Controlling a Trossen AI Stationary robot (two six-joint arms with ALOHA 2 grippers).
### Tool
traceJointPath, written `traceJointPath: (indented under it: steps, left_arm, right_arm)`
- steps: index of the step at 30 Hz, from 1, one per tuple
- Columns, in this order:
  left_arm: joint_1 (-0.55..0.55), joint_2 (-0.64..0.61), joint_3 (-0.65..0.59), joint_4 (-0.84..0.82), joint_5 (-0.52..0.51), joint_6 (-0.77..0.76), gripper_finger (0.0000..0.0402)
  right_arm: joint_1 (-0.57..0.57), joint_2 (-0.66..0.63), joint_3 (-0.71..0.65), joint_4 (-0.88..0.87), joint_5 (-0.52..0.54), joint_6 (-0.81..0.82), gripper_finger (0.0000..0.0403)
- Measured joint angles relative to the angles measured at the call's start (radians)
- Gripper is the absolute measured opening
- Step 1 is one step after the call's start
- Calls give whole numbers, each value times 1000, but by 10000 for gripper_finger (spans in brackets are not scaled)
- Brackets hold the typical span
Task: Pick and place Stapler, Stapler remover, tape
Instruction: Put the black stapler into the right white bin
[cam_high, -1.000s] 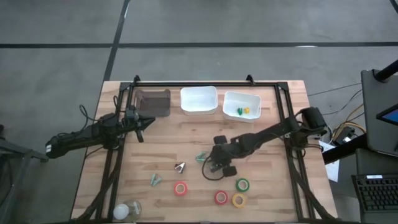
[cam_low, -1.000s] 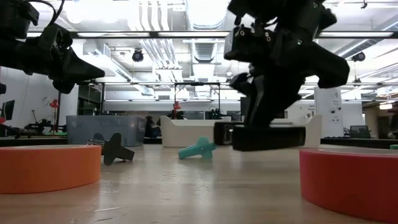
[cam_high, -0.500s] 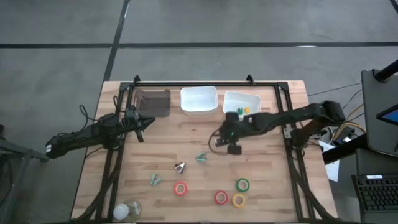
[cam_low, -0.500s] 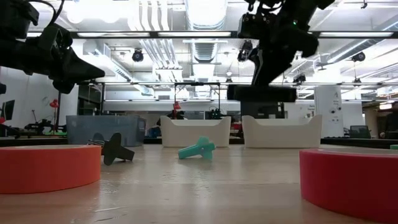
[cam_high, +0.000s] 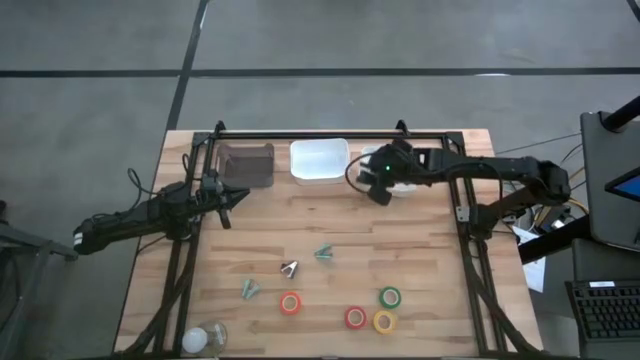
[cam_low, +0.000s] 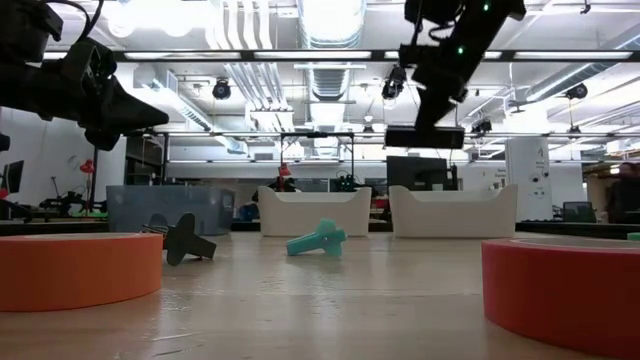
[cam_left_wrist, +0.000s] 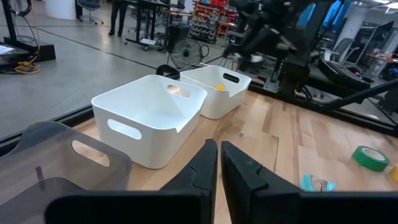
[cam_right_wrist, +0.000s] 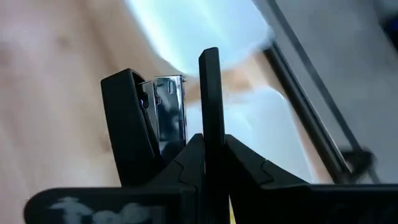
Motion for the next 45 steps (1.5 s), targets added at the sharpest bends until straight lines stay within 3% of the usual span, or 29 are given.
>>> traceJointPath:
  steps: [10, 23, 36, 45]
  left_arm:
    - [0, 0, 0, 0, 0, 0, 24]
    - [0, 0, 0, 0, 0, 0, 23]
    - [0, 0, 0, 0, 0, 0, 24]
    - [0, 0, 0, 0, 0, 0, 23]
  right_arm:
    - [-108, 35, -64, 0, 11, 25, 43]
    - [-168, 97, -127, 135, 15, -5, 45]
    - [-179, 218, -134, 151, 16, -20, 49]
    - [-178, 226, -135, 160, 18, -19, 70]
